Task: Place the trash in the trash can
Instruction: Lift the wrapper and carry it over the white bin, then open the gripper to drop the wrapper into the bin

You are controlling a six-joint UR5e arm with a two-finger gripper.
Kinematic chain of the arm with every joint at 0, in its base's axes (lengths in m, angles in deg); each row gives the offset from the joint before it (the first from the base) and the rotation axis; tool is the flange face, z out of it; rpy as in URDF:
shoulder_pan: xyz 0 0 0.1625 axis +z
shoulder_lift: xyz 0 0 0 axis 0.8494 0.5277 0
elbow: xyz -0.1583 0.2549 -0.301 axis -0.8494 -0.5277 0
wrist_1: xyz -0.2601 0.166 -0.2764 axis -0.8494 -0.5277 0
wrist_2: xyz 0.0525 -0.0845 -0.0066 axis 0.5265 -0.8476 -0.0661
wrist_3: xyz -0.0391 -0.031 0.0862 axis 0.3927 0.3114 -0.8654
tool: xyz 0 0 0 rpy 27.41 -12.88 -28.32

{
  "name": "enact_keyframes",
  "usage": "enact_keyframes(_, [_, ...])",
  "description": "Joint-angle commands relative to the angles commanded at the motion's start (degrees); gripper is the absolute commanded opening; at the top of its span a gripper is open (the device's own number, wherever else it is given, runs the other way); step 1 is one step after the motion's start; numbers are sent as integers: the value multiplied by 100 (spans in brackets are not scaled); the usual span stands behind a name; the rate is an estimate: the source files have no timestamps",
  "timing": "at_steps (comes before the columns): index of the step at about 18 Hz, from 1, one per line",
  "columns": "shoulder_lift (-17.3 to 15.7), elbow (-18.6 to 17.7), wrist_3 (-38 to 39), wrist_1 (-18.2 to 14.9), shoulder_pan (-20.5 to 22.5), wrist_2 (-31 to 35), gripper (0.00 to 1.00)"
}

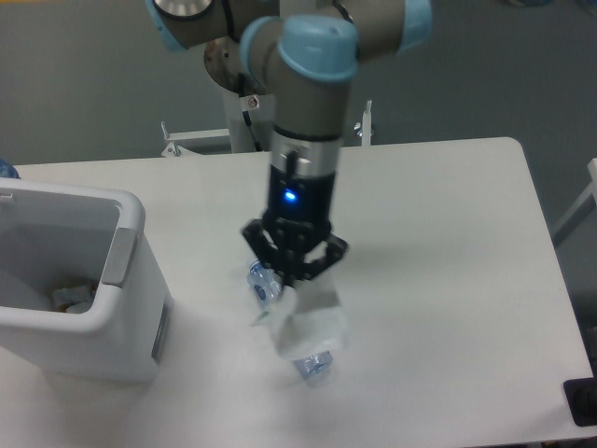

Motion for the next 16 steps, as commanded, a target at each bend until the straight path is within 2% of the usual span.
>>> enact_keyframes(4, [-326,-17,202,-9,-281,-185,0])
enact_keyframes(7, [-589,-219,211,0,-554,-194,0])
enact_keyframes(11, [-704,-369,211,0,-923,-194,1])
enact_keyframes(12, [-704,-369,211,0,-993,-194,7])
enact_keyframes(14, [-669,-360,194,9,-1082,-194,11])
enact_keyframes(16, [-643,-360,185,9,-1169,-194,32])
